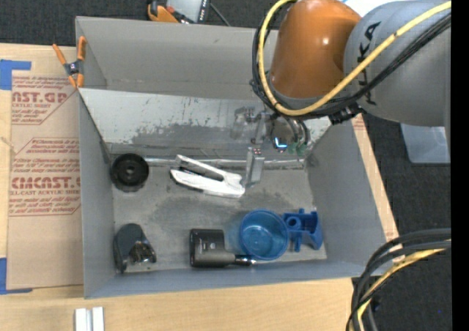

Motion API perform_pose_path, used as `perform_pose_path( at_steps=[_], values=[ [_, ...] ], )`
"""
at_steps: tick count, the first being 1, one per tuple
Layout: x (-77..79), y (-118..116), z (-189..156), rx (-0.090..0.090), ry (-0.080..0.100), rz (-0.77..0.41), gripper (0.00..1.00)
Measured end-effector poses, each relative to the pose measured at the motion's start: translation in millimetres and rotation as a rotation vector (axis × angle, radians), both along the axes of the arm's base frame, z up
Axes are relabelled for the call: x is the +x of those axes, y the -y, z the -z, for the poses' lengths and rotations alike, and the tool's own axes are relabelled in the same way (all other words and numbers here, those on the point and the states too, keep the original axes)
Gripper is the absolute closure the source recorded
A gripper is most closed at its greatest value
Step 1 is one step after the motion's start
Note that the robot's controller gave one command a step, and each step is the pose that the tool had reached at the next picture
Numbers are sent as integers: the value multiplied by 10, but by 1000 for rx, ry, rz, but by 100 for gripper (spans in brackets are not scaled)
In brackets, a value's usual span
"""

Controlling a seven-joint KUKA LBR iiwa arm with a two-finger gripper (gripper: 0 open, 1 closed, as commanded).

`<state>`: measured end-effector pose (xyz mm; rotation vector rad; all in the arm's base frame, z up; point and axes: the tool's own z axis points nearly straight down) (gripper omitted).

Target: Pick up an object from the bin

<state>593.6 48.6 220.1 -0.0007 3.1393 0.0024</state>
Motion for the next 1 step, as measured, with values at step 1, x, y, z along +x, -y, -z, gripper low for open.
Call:
perform_pose_path(
  at_steps=[1],
  values=[
    [0,0,0,0,0,0,0]
  ],
)
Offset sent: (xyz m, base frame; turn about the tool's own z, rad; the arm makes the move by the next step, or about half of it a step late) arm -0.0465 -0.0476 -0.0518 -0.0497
